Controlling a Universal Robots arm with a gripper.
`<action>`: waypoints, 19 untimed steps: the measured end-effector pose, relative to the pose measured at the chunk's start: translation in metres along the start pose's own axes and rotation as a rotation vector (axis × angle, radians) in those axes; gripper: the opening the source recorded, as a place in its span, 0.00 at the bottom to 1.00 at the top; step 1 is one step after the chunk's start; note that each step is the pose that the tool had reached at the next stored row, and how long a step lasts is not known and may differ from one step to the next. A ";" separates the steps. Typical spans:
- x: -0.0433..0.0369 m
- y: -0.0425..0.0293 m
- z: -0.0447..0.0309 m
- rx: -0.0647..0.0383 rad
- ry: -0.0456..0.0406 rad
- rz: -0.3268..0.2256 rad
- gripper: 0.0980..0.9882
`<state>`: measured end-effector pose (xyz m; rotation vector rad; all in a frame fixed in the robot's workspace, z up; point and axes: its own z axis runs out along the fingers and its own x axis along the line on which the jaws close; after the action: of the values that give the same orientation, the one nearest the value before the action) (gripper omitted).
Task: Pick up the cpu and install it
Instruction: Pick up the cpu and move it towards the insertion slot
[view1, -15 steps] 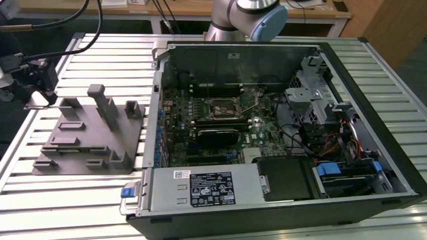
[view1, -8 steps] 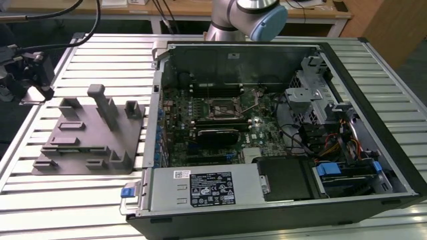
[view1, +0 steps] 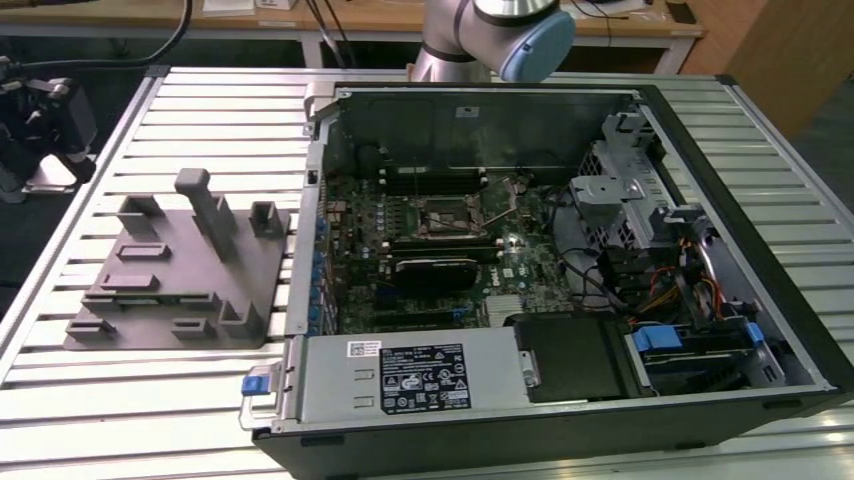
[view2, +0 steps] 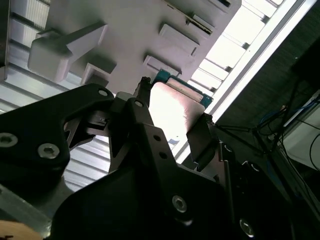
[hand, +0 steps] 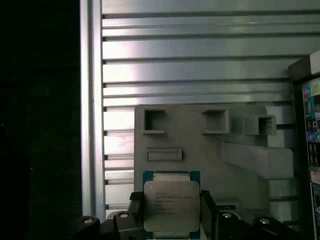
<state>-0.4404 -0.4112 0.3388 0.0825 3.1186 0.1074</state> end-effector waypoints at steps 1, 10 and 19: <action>0.0000 0.0002 -0.0028 0.000 0.0000 0.000 0.50; -0.0004 0.0019 -0.0238 0.000 0.0000 0.000 0.50; -0.0007 0.0032 -0.0420 0.000 0.0000 0.000 0.50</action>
<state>-0.4404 -0.4109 0.3810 0.0828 3.1186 0.1074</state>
